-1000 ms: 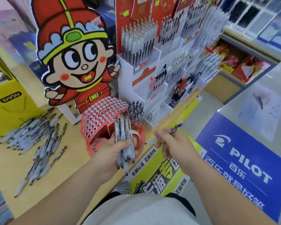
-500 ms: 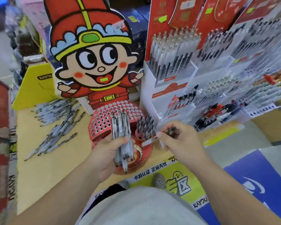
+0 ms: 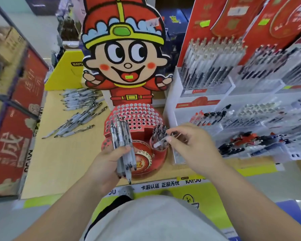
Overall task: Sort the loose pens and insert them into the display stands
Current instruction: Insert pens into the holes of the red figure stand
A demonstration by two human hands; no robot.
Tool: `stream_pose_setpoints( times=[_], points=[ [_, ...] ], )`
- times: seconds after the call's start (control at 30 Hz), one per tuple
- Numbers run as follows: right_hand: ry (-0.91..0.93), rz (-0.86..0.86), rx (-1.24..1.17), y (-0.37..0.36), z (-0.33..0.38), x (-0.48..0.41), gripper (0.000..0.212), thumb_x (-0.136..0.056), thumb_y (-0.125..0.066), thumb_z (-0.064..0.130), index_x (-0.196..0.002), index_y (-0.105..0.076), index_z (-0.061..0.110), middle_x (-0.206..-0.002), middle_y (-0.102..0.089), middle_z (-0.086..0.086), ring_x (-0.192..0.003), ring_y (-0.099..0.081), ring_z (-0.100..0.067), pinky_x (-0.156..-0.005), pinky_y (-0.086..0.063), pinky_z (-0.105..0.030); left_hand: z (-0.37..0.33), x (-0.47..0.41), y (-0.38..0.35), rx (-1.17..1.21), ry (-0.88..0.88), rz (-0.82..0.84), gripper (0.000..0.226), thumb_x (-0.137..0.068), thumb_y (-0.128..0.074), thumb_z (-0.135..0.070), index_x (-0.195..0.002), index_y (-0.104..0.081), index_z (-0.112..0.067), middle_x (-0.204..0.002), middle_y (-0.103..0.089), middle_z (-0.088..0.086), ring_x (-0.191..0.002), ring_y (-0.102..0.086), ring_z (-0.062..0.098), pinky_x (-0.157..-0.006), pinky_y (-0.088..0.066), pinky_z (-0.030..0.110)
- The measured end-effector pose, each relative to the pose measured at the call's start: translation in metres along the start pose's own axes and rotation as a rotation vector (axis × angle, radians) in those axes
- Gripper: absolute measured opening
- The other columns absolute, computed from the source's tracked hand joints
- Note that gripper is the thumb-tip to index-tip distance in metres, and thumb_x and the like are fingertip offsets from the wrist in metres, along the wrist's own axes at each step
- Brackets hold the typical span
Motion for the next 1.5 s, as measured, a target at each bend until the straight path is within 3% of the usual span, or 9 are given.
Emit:
stream_pose_setpoints(
  times=[0.1, 0.2, 0.43, 0.7, 0.83, 0.93, 1.13, 1.3, 1.5],
  points=[
    [0.035, -0.053, 0.057, -0.003, 0.007, -0.002, 0.015, -0.088, -0.075, 0.025, -0.104, -0.075, 0.025, -0.082, -0.059, 0.017, -0.071, -0.058, -0.004, -0.071, -0.048, -0.023, -0.005, 0.0, 0.002, 0.006, -0.013, 0.012, 0.032, -0.099, -0.058, -0.012, -0.128, -0.058, -0.002, -0.09, -0.07, 0.015, -0.077, -0.07, 0.026, -0.052, -0.052, 0.034],
    [0.063, -0.093, 0.133, -0.007, 0.014, -0.005, 0.016, -0.087, -0.076, 0.024, -0.103, -0.074, 0.025, -0.076, -0.055, 0.022, -0.07, -0.057, -0.002, -0.068, -0.044, -0.018, -0.008, 0.0, 0.004, 0.01, -0.009, 0.04, 0.032, -0.099, -0.057, -0.012, -0.129, -0.057, -0.001, -0.09, -0.069, 0.013, -0.077, -0.07, 0.025, -0.049, -0.051, 0.033],
    [0.073, -0.068, 0.339, -0.021, 0.015, -0.017, 0.019, -0.085, -0.078, 0.029, -0.104, -0.074, 0.025, -0.073, -0.048, 0.028, -0.067, -0.05, 0.007, -0.068, -0.041, -0.023, -0.01, -0.004, 0.015, 0.027, 0.005, 0.069, 0.025, -0.1, -0.057, -0.012, -0.123, -0.061, -0.004, -0.09, -0.069, 0.013, -0.081, -0.07, 0.027, -0.05, -0.052, 0.031],
    [0.106, -0.049, 0.427, -0.036, 0.013, -0.027, 0.021, -0.084, -0.079, 0.024, -0.104, -0.075, 0.019, -0.089, -0.059, 0.008, -0.075, -0.052, -0.009, -0.075, -0.049, -0.031, -0.011, -0.008, 0.021, 0.017, 0.014, 0.081, 0.024, -0.1, -0.057, -0.013, -0.122, -0.061, -0.005, -0.092, -0.069, 0.014, -0.08, -0.071, 0.026, -0.059, -0.052, 0.035],
    [0.111, 0.002, 0.512, -0.038, 0.015, -0.03, 0.021, -0.083, -0.079, 0.026, -0.103, -0.076, 0.018, -0.095, -0.068, -0.001, -0.08, -0.062, -0.02, -0.077, -0.052, -0.036, -0.014, -0.01, 0.022, 0.022, 0.009, 0.08, 0.02, -0.1, -0.056, -0.012, -0.118, -0.062, -0.005, -0.092, -0.069, 0.014, -0.079, -0.071, 0.026, -0.06, -0.053, 0.035],
    [0.095, 0.057, 0.553, -0.045, 0.013, -0.032, 0.022, -0.086, -0.077, 0.027, -0.106, -0.075, 0.019, -0.098, -0.067, -0.001, -0.086, -0.063, -0.022, -0.078, -0.051, -0.035, -0.015, -0.011, 0.021, 0.031, 0.011, 0.082, 0.02, -0.1, -0.057, -0.012, -0.118, -0.062, -0.005, -0.094, -0.069, 0.014, -0.08, -0.071, 0.025, -0.06, -0.055, 0.034],
    [0.05, 0.006, 0.501, -0.051, 0.001, -0.032, 0.019, -0.078, -0.083, 0.026, -0.097, -0.079, 0.021, -0.09, -0.063, 0.003, -0.083, -0.061, -0.019, -0.069, -0.047, -0.03, -0.016, -0.015, 0.019, 0.039, 0.013, 0.087, 0.019, -0.1, -0.057, -0.011, -0.117, -0.064, -0.009, -0.094, -0.072, 0.01, -0.085, -0.069, 0.027, -0.063, -0.055, 0.035],
    [0.049, -0.045, 0.499, -0.058, -0.006, -0.034, 0.019, -0.073, -0.087, 0.023, -0.091, -0.081, 0.019, -0.085, -0.063, 0.001, -0.086, -0.059, -0.024, -0.071, -0.045, -0.029, -0.016, -0.016, 0.017, 0.047, 0.013, 0.098, 0.018, -0.1, -0.057, -0.01, -0.116, -0.064, -0.01, -0.094, -0.071, 0.011, -0.08, -0.07, 0.025, -0.058, -0.055, 0.031],
    [0.065, -0.08, 0.529, -0.059, -0.007, -0.035, 0.019, -0.074, -0.087, 0.024, -0.091, -0.08, 0.019, -0.084, -0.061, 0.0, -0.087, -0.058, -0.025, -0.072, -0.039, -0.026, -0.015, -0.017, 0.015, 0.055, 0.014, 0.115, 0.022, -0.099, -0.058, -0.009, -0.119, -0.063, -0.013, -0.093, -0.071, 0.01, -0.08, -0.07, 0.025, -0.065, -0.056, 0.034]
  ],
)
Point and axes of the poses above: each hand's wrist, its own x-axis away from the middle knuckle, its own y-axis out of the back of the hand, z = x × y, the point moved 6 cm from there along -x, towards the middle knuckle
